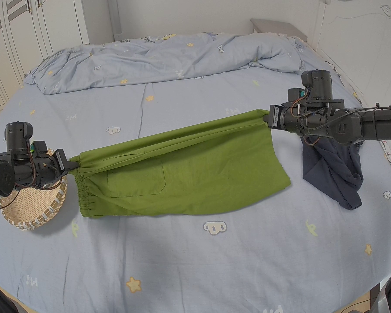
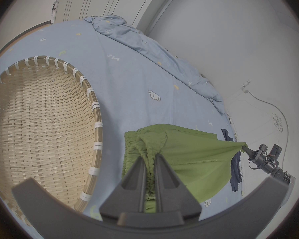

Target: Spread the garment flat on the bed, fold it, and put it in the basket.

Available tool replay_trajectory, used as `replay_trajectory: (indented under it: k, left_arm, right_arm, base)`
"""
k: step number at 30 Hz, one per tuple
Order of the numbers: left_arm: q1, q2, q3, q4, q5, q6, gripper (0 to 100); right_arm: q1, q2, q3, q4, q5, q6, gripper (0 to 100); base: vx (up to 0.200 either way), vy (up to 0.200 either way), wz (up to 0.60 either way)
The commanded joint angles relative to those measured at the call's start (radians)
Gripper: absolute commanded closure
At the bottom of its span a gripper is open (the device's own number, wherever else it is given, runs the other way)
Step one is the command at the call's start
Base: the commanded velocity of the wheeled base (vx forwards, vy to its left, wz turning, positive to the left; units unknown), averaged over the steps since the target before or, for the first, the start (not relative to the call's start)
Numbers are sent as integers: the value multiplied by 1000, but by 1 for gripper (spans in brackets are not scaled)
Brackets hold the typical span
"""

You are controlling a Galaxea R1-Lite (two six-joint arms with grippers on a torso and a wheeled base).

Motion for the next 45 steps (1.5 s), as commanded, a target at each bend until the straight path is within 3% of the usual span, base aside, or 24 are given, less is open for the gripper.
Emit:
replay_trajectory:
  k: [1,26,27,45]
  left_arm:
    - [-1,23,-6,0,3,2,100]
    - [-7,134,-61,-1,5,17,100]
    - [-7,134,-62,-1,3,17,0]
    - [-121,32,-42,2,-1,-41,0]
  right_arm:
    - [2,42,-10,-5,-2,0,100]
    - [2,108,-21,-28,-2,1,100]
    - [2,112,-25,-28,-1,1,0]
    - [-20,109,-13,-28,-1,12,0]
  base:
    - [0,0,0]
    - [0,0,0]
    - [0,0,0]
    - [0,0,0]
